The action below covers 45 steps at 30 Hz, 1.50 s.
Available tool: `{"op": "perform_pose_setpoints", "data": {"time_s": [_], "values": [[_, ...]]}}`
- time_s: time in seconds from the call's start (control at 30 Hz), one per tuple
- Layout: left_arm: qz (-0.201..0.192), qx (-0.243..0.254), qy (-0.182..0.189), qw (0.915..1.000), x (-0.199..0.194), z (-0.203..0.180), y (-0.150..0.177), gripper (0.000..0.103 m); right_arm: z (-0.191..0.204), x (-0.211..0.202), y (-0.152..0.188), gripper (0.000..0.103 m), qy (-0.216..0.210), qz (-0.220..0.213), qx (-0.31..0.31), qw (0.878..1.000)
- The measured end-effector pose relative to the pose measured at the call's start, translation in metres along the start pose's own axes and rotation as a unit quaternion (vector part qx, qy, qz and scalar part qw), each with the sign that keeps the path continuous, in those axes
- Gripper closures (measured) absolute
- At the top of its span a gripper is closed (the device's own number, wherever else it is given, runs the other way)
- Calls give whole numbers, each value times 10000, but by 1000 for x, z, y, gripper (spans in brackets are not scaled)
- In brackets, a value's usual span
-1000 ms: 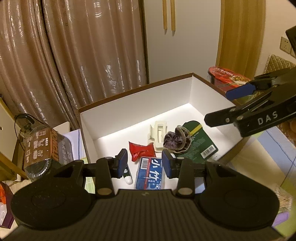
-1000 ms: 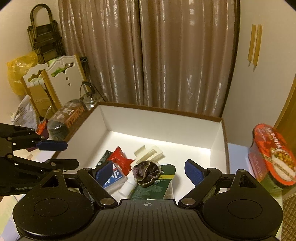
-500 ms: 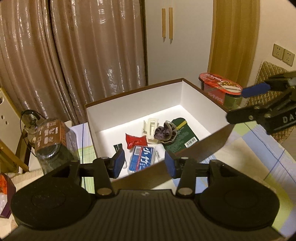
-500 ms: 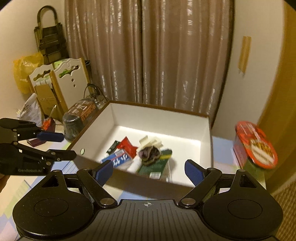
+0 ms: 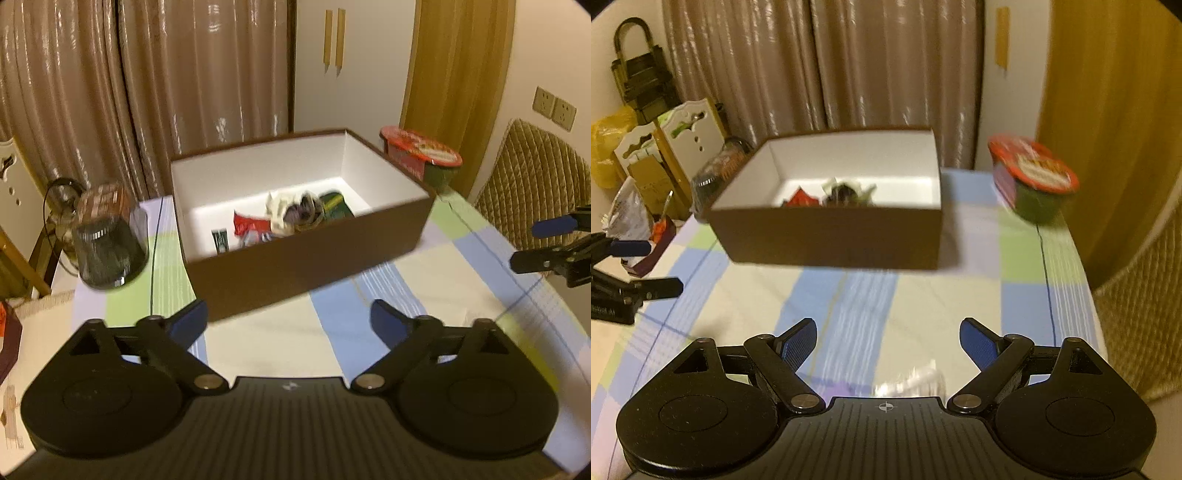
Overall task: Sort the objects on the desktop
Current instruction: 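Withdraw both open grippers from the box toward the lavender tube and cotton swabs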
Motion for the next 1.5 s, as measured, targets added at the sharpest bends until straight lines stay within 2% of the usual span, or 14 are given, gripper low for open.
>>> {"op": "perform_pose_setpoints", "data": {"time_s": [0.07, 0.3, 0.43, 0.63, 0.97, 1.17, 1.5], "values": [[72, 33, -4, 10000, -5, -10, 13, 1, -2, -6, 12, 16, 50, 76, 67, 9999], [523, -261, 285, 9979, -21, -39, 61, 1, -10, -29, 56, 16, 265, 348, 203, 9988], [723, -248, 347, 9965, -28, -47, 82, 1, -14, -43, 78, 16, 365, 474, 326, 9977], [808, -260, 442, 9954, -36, -53, 95, 1, -14, -61, 97, 16, 542, 532, 482, 9959], [863, -252, 593, 9942, -47, -54, 104, 1, -4, -76, 107, 16, 688, 540, 520, 9948], [926, -349, 540, 9936, -48, -53, 112, 1, -7, -67, 108, 16, 580, 628, 489, 9951], [1082, -704, 185, 9915, -41, -69, 120, 1, -38, -27, 102, 16, 7, 873, 261, 9958]]}}
Point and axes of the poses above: each gripper's, at about its wrist camera, not at the fingertips, and x roughly the way its jaws point, z to its left, y to its underside, the point moved 2 cm from there along x, roughly the way its jaws point, and after that the axes turned 11 degrees about -z, right-handed, at the moved point
